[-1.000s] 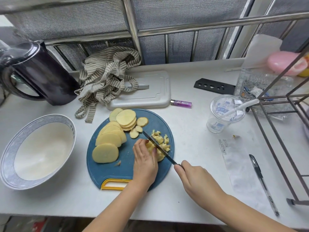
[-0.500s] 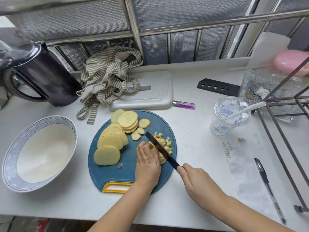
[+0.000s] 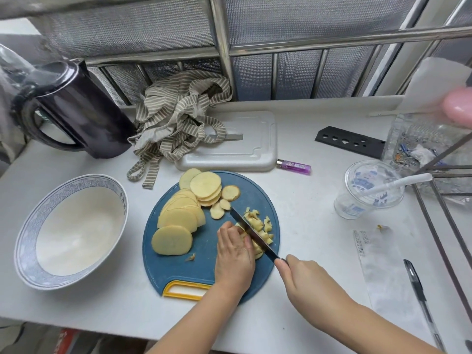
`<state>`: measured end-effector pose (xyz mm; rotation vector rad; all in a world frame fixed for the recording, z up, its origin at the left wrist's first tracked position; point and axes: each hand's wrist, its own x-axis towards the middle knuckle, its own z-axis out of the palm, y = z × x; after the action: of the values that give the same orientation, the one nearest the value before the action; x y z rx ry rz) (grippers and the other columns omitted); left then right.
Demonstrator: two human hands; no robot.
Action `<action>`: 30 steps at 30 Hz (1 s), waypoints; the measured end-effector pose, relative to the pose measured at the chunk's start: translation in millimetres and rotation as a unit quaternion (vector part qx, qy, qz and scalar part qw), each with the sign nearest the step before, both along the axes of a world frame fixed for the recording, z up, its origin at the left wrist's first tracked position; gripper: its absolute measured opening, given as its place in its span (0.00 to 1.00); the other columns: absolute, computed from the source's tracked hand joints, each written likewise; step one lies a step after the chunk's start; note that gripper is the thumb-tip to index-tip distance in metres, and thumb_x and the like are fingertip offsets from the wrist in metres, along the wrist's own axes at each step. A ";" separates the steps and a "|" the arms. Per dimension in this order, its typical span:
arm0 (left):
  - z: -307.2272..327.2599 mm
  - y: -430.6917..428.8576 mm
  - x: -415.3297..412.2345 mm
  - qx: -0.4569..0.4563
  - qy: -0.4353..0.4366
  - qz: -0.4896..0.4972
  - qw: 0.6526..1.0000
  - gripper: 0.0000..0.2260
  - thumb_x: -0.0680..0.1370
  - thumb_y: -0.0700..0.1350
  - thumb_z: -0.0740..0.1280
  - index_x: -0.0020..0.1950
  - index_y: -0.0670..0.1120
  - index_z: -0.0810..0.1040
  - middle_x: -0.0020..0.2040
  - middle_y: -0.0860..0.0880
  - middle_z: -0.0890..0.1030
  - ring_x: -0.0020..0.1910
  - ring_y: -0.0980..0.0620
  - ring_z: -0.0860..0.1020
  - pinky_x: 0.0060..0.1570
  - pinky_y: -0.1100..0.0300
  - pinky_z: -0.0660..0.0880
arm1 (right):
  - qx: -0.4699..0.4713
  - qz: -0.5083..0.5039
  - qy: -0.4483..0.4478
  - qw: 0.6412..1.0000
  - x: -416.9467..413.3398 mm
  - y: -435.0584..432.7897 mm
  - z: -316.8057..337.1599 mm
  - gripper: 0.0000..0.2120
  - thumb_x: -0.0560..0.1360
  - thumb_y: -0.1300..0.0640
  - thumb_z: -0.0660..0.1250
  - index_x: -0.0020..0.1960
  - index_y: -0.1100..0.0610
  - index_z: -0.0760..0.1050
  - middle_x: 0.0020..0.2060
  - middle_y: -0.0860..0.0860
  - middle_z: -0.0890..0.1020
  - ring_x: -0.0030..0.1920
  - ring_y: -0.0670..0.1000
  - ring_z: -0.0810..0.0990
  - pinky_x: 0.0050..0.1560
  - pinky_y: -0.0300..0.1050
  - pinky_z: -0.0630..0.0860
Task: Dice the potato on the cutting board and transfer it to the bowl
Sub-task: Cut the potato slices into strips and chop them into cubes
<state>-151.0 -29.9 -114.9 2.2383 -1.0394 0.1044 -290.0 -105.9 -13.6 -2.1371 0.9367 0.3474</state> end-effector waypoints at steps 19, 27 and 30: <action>-4.4 -0.3 2.7 0.008 -0.018 0.002 1.000 0.09 0.78 0.46 0.54 0.51 0.41 0.67 0.52 0.41 0.72 0.50 0.48 0.68 0.48 0.50 0.75 | -0.014 -0.005 -0.006 1.000 14.0 5.8 -29.0 0.18 0.83 0.43 0.46 0.39 0.50 0.60 0.34 0.47 0.70 0.39 0.54 0.71 0.42 0.48 0.68; -5.7 -0.6 3.5 0.002 -0.035 -0.003 0.999 0.07 0.78 0.46 0.55 0.51 0.43 0.66 0.52 0.44 0.69 0.49 0.48 0.68 0.50 0.57 0.68 | 0.000 -0.076 -0.043 0.996 9.7 8.6 -33.1 0.18 0.83 0.45 0.47 0.38 0.51 0.63 0.34 0.48 0.73 0.41 0.56 0.74 0.43 0.49 0.68; -3.9 0.9 2.8 0.011 -0.036 -0.001 0.999 0.07 0.79 0.46 0.54 0.51 0.43 0.66 0.51 0.43 0.70 0.49 0.47 0.68 0.49 0.56 0.71 | 0.026 -0.132 -0.071 0.988 6.6 10.8 -33.1 0.20 0.83 0.47 0.49 0.37 0.53 0.66 0.33 0.49 0.74 0.41 0.55 0.75 0.42 0.47 0.67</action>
<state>-148.1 -29.0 -118.8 2.2689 -1.0852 0.1747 -283.3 -95.0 -46.7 -1.9318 1.0989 0.0854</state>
